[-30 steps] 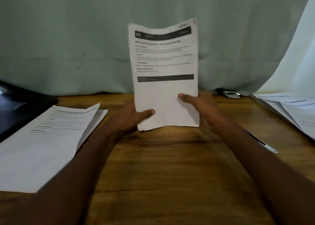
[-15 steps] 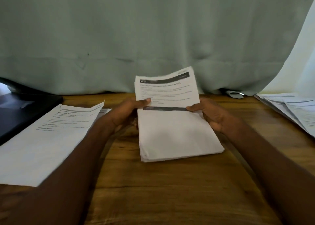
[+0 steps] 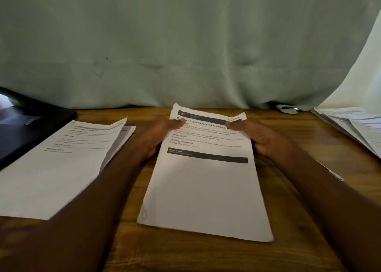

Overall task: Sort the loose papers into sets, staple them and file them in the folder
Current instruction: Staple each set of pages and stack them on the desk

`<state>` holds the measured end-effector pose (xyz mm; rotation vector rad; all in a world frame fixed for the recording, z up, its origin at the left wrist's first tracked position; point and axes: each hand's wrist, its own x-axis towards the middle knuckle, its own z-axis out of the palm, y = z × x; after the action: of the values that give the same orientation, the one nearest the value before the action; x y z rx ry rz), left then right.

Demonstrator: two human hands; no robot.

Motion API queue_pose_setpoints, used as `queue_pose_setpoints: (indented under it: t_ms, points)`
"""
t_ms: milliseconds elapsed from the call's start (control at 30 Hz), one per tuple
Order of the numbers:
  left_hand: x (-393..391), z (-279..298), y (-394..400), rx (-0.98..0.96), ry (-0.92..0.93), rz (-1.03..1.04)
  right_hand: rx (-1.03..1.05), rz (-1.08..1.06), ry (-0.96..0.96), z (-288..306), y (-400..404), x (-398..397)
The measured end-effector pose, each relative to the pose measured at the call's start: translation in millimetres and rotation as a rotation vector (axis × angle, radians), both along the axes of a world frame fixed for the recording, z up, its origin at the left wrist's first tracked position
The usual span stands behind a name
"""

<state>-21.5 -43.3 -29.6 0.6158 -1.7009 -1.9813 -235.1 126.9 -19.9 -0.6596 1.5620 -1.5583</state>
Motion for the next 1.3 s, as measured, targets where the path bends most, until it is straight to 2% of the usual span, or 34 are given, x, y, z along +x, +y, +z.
queue_pose_setpoints:
  t_ms: [100, 267, 500, 633, 900, 1067, 1300]
  points:
    - [-5, 2, 0, -0.088, 0.007, 0.144, 0.039, 0.056, 0.076, -1, 0, 0]
    - [-6, 2, -1, -0.109, 0.039, 0.172, 0.022, 0.061, 0.135, -3, -2, 2]
    - [-5, 5, -2, 0.136, 0.274, 0.057, 0.012, 0.029, 0.121, -2, -2, 5]
    - [-2, 2, 0, 0.274, 0.112, 0.025, -0.008, -0.005, 0.121, -3, -2, 3]
    - [-4, 1, 3, 0.152, -0.016, -0.025, -0.079, -0.032, 0.106, -2, -1, 6]
    - [-7, -4, 5, 0.089, 0.012, 0.025, -0.121, -0.100, 0.044, 0, -7, 12]
    - [-15, -5, 13, -0.036, 0.078, 0.177, -0.120, -0.203, 0.071, -3, -15, 12]
